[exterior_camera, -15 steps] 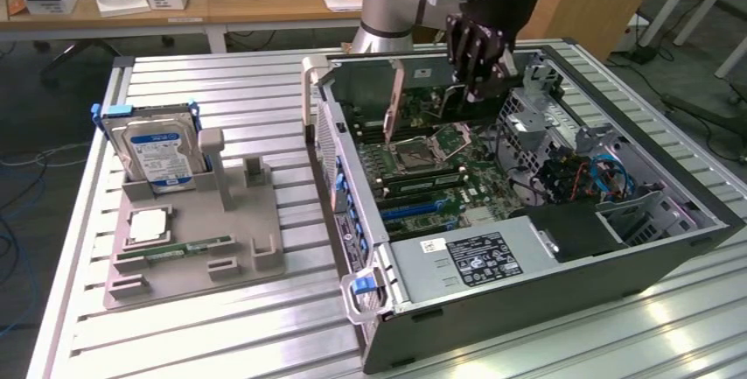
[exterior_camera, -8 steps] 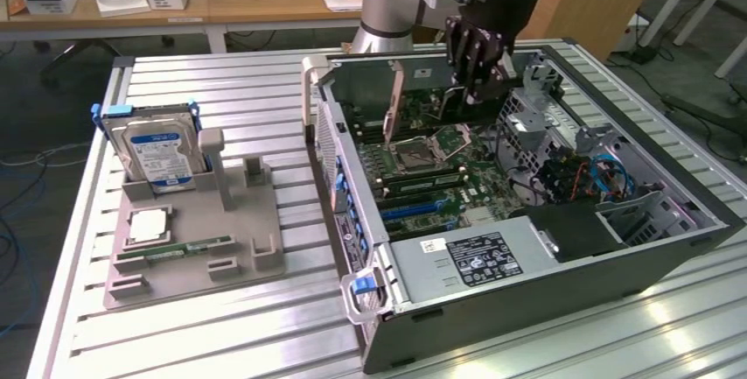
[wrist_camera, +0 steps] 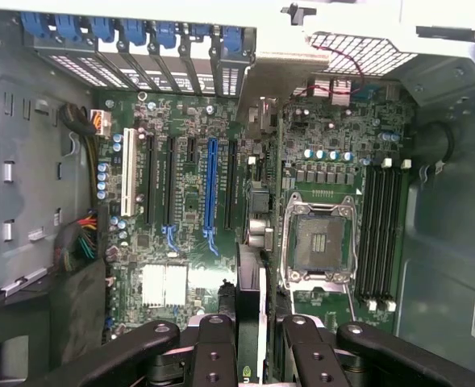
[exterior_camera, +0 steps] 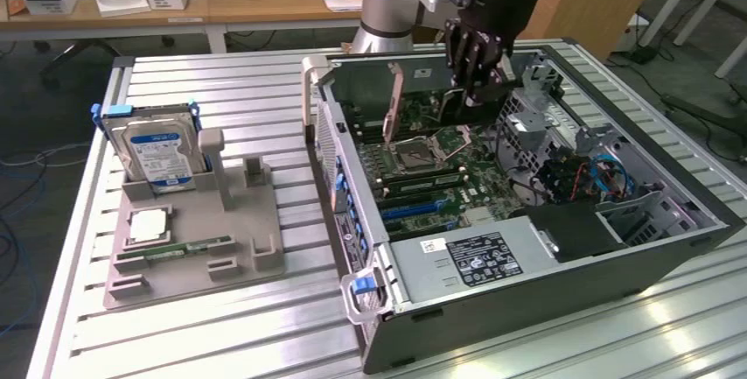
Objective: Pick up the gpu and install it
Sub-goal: 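Insert the gpu into the slot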
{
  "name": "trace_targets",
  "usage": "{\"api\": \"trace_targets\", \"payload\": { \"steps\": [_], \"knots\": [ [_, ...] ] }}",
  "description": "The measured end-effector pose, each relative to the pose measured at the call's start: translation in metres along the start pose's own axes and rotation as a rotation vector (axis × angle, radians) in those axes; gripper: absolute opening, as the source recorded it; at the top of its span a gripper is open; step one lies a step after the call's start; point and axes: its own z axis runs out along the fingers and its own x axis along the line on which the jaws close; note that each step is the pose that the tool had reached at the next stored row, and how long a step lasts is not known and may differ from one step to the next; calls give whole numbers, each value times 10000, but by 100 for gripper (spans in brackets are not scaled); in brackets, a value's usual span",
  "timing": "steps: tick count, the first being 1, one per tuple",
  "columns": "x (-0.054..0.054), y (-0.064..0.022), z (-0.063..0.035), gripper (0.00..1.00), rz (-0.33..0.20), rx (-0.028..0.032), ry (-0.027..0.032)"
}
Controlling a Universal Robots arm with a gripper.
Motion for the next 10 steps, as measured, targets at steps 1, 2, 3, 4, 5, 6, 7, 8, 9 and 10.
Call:
{"api": "trace_targets", "payload": {
  "steps": [1, 2, 3, 4, 5, 6, 7, 8, 9, 10],
  "knots": [
    [0, 0, 4, 27, 0, 0, 0],
    [0, 0, 8, 27, 0, 0, 0],
    [0, 0, 12, 27, 0, 0, 0],
    [0, 0, 16, 27, 0, 0, 0],
    [1, 0, 21, 27, 0, 0, 0],
    [1, 0, 24, 27, 0, 0, 0],
    [1, 0, 28, 27, 0, 0, 0],
    [1, 0, 32, 27, 0, 0, 1],
    [1, 1, 36, 27, 0, 0, 0],
    [1, 1, 40, 27, 0, 1, 0]
  ]
}}
